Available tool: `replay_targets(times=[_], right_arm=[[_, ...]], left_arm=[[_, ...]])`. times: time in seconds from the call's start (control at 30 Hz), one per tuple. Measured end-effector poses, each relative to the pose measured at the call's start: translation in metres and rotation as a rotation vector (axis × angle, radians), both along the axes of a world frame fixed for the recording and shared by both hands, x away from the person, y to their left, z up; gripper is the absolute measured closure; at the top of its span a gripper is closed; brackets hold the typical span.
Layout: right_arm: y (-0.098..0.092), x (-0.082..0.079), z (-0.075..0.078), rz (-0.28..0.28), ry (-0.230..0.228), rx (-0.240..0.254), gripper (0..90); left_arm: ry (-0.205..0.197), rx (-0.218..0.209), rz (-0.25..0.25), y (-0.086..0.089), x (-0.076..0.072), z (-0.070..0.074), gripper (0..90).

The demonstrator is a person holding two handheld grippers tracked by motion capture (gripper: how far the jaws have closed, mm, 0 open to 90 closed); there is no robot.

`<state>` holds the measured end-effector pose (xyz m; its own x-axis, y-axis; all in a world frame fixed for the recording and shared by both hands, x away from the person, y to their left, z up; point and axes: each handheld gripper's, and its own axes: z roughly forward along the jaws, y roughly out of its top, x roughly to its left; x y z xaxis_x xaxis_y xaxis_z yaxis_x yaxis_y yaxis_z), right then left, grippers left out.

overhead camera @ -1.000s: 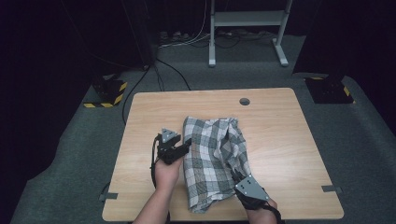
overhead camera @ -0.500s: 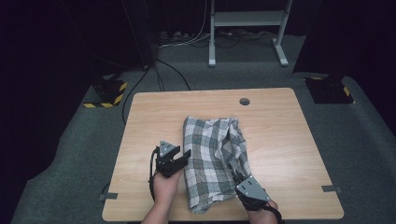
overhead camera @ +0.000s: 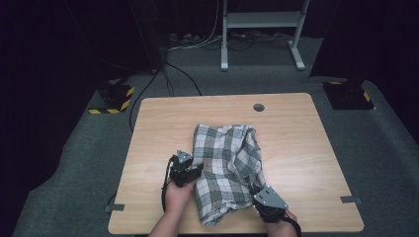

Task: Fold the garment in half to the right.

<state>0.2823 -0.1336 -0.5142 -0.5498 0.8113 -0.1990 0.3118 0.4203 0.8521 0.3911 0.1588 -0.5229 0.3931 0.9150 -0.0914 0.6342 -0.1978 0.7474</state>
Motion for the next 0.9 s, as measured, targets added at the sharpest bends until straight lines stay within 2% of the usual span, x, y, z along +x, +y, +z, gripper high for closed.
replay_targets(times=[0.17, 0.27, 0.37, 0.47, 0.53, 0.67, 0.7, 0.8, 0.83, 0.9], right_arm=[[0.003, 0.001, -0.010, 0.010, 0.038, -0.015, 84.5], [0.004, 0.002, -0.012, 0.011, 0.049, -0.019, 84.5], [0.003, 0.002, -0.014, 0.006, 0.055, -0.019, 84.4], [0.000, 0.002, -0.015, -0.003, 0.065, -0.014, 84.4], [-0.002, 0.002, -0.015, -0.004, 0.068, -0.010, 84.4], [-0.003, 0.002, -0.015, -0.009, 0.068, -0.007, 84.4], [-0.003, 0.002, -0.015, -0.010, 0.068, -0.005, 84.3], [-0.003, 0.002, -0.015, -0.010, 0.073, -0.007, 84.4], [-0.004, 0.002, -0.016, -0.011, 0.076, -0.009, 84.4], [-0.005, 0.002, -0.017, -0.016, 0.083, -0.009, 84.4]], left_arm=[[0.004, 0.007, -0.017, 0.001, 0.013, -0.003, 51.9], [0.007, -0.013, -0.010, 0.000, 0.014, 0.001, 50.6], [-0.022, -0.073, -0.010, 0.000, 0.001, 0.011, 47.9], [-0.060, -0.119, -0.023, 0.002, -0.021, 0.021, 46.8], [-0.060, -0.171, -0.032, 0.003, -0.037, 0.025, 46.5], [-0.060, -0.226, -0.055, -0.002, -0.065, 0.028, 45.5], [-0.050, -0.225, -0.071, -0.006, -0.071, 0.026, 45.3], [-0.019, -0.159, -0.123, -0.021, -0.083, 0.016, 45.7], [-0.022, -0.129, -0.135, -0.025, -0.086, 0.013, 50.5], [-0.017, -0.083, -0.158, -0.030, -0.088, 0.011, 53.0]])
